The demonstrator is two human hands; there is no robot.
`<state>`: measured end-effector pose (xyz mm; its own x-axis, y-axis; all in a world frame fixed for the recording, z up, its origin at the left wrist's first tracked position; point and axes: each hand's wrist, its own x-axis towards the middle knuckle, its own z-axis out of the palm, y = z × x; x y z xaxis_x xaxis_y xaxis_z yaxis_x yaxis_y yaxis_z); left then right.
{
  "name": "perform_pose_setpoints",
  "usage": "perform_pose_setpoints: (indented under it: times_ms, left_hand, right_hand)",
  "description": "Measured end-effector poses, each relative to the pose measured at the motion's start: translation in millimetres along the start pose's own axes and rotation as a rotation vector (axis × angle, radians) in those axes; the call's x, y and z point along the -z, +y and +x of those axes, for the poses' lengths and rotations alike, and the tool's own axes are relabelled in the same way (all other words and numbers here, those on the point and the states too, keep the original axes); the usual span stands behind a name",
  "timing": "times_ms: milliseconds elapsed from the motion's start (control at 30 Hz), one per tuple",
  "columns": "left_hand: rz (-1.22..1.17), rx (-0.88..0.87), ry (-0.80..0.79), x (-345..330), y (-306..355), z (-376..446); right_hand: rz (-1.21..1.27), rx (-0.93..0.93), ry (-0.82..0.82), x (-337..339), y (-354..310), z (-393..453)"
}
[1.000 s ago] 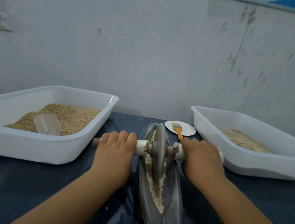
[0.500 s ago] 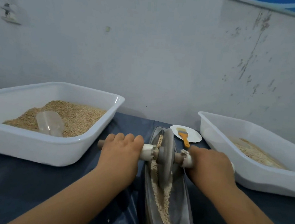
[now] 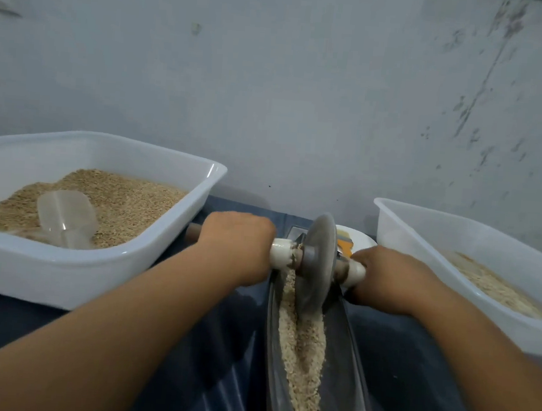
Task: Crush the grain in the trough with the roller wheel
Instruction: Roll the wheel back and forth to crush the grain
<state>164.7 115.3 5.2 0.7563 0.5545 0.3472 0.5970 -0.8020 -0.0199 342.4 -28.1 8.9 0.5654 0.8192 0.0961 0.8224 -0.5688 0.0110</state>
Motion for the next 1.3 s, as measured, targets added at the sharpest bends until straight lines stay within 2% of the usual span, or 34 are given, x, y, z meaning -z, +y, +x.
perform_pose_setpoints:
  times_ms: [133,267,433,600,800,1000,1167,1300]
  left_hand:
    - [0.109,-0.005,0.066,1,8,9]
    - [0.13,-0.029,0.113,-5,8,3]
    - [0.091,-0.014,0.049,2,7,11]
    - [0.084,-0.005,0.058,-8,4,8]
    - [-0.009,0.017,-0.07,-3,-3,10]
    - [0.043,0.055,0.012,-15,-3,-19]
    - [0.076,0.052,-0.01,-2,5,-1]
    - [0.146,0.031,0.031,-2,9,-9]
  right_hand:
    - [0.103,-0.032,-0.069,-5,4,11]
    - [0.082,-0.009,-0.08,-15,11,6]
    - [0.097,-0.046,-0.067,-10,6,11]
    - [0.046,-0.028,-0.055,-13,7,8]
    - [-0.046,0.012,-0.082,5,-7,16]
    - [-0.183,0.033,0.046,-4,-7,1]
    - [-0.075,0.023,-0.058,-1,-7,5]
    - [-0.048,0.009,-0.054,-9,0,-9]
